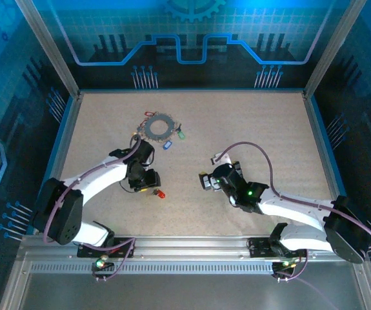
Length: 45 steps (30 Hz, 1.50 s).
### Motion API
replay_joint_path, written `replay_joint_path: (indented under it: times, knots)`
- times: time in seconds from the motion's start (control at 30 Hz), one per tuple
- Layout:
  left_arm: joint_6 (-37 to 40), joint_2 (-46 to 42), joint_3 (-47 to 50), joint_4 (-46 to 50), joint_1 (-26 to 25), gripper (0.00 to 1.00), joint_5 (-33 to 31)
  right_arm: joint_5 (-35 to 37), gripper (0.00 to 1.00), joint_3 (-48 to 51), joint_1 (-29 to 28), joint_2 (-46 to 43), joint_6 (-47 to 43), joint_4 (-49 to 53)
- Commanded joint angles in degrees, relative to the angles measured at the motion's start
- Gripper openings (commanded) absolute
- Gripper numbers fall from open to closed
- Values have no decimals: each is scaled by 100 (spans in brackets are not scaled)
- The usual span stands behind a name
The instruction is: Put the keys on the keyring
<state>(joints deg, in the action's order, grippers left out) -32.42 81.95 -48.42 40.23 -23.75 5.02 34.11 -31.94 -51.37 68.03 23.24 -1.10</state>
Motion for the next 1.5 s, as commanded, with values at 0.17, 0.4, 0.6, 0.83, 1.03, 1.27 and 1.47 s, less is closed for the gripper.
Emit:
replay_joint_path:
  times: [0.17, 0.4, 0.6, 0.83, 1.03, 1.27, 1.47]
  knots:
    - [210, 471, -161, 41, -15, 41, 61, 175, 100, 3, -23, -134, 180, 39]
    - [-251, 650, -196, -252, -293, 40, -35, 200, 100, 22, -19, -141, 200, 40]
    - [-921, 832, -120, -412, -475, 33, -492, 193, 100, 21, -15, -132, 206, 40]
    - [-1596, 824, -37, -423, -603, 34, -864, 193, 100, 57, -12, -185, 215, 5]
    - [-1855, 665, 146, -472, -639, 33, -991, 175, 100, 76, -4, -198, 214, 8]
    - [-1886, 666, 144, -341, -681, 28, -1078, 175, 100, 92, 7, -220, 216, -4]
    - [-1840, 525, 230, -335, -690, 24, -1105, 175, 100, 109, 7, -252, 228, -11]
